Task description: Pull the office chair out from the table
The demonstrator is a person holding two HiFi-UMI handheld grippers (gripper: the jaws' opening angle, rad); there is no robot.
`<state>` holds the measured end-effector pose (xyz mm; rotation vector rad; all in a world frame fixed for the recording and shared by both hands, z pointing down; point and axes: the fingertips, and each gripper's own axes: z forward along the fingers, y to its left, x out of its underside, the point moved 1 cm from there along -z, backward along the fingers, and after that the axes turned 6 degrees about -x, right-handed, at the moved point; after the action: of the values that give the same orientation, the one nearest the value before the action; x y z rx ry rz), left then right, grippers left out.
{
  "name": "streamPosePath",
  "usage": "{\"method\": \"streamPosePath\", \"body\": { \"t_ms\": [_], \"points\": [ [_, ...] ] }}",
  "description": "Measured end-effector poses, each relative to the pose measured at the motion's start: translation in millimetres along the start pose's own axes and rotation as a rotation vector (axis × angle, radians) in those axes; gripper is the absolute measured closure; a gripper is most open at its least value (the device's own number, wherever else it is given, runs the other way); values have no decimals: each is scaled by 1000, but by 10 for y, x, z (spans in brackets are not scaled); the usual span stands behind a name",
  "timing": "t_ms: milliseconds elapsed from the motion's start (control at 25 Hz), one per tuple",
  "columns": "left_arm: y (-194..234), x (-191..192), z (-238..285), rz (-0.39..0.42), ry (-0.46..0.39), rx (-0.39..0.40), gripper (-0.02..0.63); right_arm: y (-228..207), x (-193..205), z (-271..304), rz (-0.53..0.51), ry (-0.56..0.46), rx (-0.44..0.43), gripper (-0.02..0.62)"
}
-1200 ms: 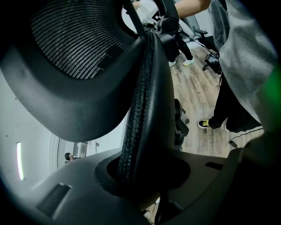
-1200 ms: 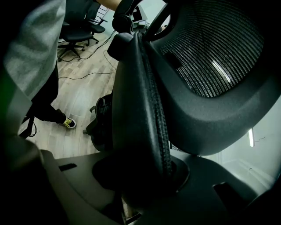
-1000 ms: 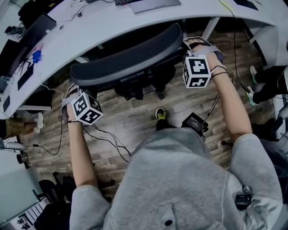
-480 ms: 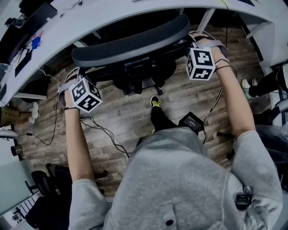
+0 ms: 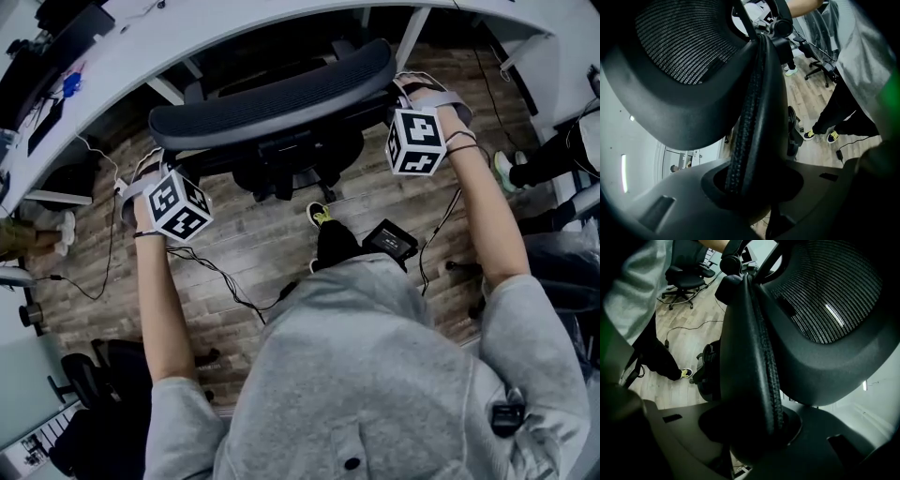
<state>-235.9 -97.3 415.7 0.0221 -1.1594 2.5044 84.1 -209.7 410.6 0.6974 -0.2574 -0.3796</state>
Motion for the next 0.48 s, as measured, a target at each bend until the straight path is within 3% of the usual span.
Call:
{"method": "streamPosePath", "body": {
  "t_ms": [480],
  "points": [
    [-267,-25,-360,-7,-2,-8,477,319,-30,-339,3,1,4,459]
  ]
}}
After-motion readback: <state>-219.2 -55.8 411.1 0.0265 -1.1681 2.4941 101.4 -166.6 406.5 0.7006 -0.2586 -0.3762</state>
